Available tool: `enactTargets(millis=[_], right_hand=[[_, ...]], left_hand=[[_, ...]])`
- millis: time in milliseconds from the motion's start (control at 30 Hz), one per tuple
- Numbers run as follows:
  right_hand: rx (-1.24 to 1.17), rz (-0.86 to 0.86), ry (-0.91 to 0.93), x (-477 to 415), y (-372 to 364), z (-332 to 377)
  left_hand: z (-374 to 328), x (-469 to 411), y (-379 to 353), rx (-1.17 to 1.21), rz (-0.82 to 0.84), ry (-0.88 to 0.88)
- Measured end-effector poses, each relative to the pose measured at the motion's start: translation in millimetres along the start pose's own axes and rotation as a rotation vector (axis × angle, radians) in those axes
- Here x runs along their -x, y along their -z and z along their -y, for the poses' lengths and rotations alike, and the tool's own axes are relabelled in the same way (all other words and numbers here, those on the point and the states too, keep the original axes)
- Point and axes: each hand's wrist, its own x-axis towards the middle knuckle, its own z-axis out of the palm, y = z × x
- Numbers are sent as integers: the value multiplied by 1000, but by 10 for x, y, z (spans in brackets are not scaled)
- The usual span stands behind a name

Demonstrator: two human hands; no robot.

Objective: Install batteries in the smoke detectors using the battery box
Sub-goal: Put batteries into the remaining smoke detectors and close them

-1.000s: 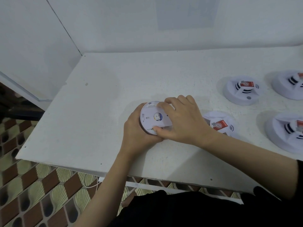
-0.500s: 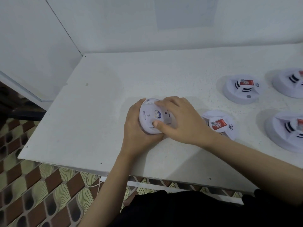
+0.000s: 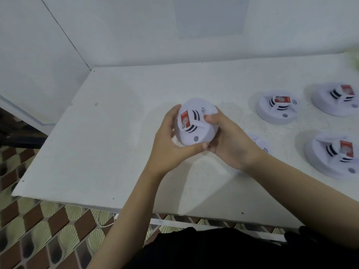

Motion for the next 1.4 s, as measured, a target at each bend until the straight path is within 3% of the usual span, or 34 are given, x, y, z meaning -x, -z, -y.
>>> enactTargets(millis=[233,500,667,1400], right_hand=[[-13,-2,33,23,235,68],[266,97,57,67,431,224],[400,14,162,79,391,149],[439,41,179,104,423,152]], left_hand=[[-28,-46,-125,80,-89,48],[-124,-79,-238,130,-65,91],[-184,-35,-294,121,-104,67],[-244,68,-318,92,-123,50]])
